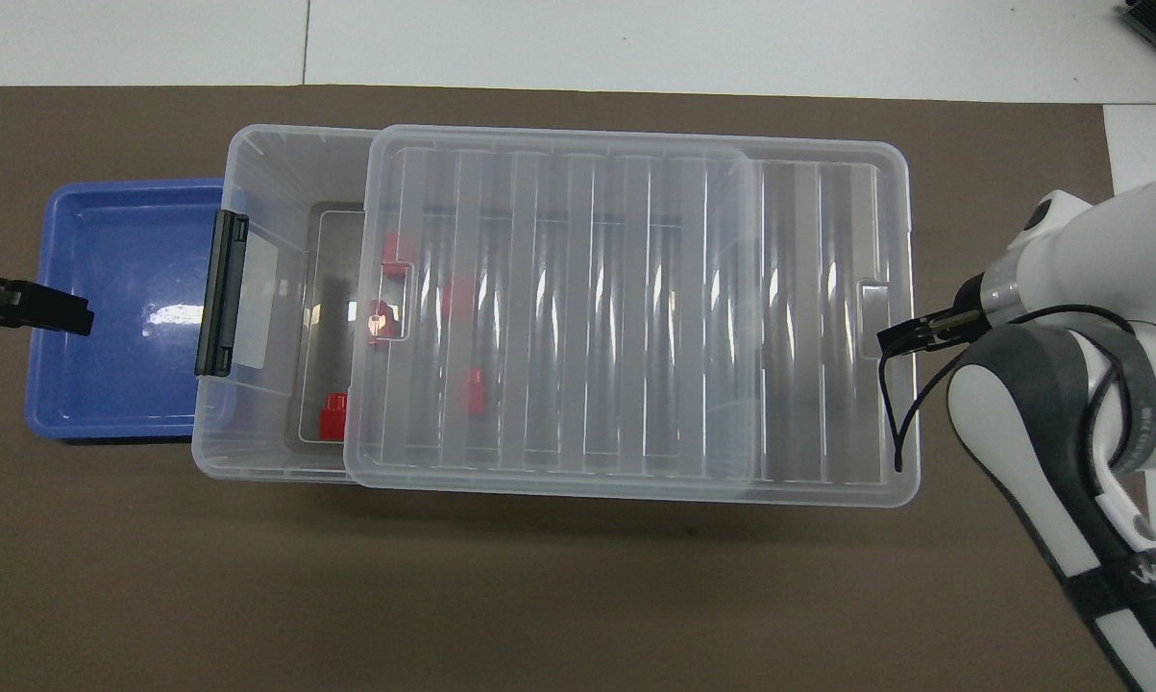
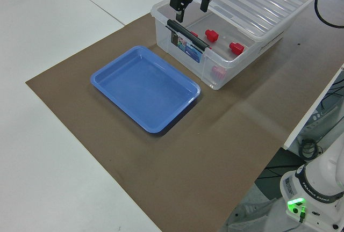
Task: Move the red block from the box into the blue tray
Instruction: 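Slide the clear lid away from the blue tray with the right gripper, then reach the left gripper into the box and grasp a red block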
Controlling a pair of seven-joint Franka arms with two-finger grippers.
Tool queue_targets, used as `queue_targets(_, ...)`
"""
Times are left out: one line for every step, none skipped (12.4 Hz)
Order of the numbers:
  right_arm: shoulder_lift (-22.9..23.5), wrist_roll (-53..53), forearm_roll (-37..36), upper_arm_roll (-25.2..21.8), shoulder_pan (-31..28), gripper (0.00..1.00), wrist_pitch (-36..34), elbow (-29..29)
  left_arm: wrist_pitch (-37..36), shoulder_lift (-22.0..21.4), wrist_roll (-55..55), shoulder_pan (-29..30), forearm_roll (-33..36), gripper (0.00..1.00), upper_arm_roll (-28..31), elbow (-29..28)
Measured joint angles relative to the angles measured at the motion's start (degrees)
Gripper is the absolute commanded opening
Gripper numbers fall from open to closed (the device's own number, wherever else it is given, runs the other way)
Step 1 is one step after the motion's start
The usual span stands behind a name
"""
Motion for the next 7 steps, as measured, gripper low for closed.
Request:
queue_targets(0.0,-1.8,0.0,0.0,-0.9,1.00,0.0,0.0,0.0,0.0,0.0,0.0,0.0,1.00,0.0,0.0)
queue_targets(0.0,-3.2,0.0,0.0,-1.6,1.00,0.0,0.0,0.0,0.0,0.0,0.0,0.0,1.00,0.1,0.0)
queue_targets(0.0,-4.4,0.0,0.0,-2.2,1.00,0.0,0.0,0.0,0.0,0.0,0.0,0.0,1.00,0.1,0.0)
queue_targets(0.0,-5.4,0.0,0.0,-2.9,1.00,0.0,0.0,0.0,0.0,0.0,0.0,0.0,1.00,0.1,0.0)
queue_targets(0.0,-6.4,0.0,0.0,-3.7,1.00,0.0,0.0,0.0,0.0,0.0,0.0,0.0,1.00,0.1,0.0)
queue_targets(0.0,-7.3,0.0,0.0,-4.4,1.00,0.0,0.0,0.0,0.0,-0.3,0.0,0.0,1.00,0.0,0.0)
queue_targets(0.0,-7.9,0.0,0.0,-4.9,1.00,0.0,-0.1,0.0,-0.1,-1.5,-0.1,0.0,1.00,-0.1,0.0)
